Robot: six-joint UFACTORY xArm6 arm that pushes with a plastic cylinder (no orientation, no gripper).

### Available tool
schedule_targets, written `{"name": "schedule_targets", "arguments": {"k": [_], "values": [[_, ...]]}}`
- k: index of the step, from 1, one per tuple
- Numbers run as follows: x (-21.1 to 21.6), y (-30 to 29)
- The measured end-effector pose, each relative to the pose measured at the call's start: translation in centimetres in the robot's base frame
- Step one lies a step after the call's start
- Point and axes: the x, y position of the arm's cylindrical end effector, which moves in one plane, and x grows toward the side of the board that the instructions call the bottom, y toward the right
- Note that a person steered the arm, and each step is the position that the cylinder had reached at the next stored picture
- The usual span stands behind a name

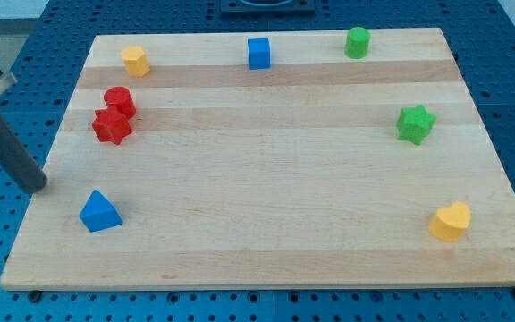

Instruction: Place the blue triangle parallel to the red star

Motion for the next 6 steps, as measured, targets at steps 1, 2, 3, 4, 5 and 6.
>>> {"name": "schedule_targets", "arguments": {"k": [1, 2, 3, 4, 5, 6], "values": [[2.3, 2.6], [2.6, 4.3], [2.6, 8.9], [3.1, 9.1], [5.4, 7.9], [6.5, 10.0]]}}
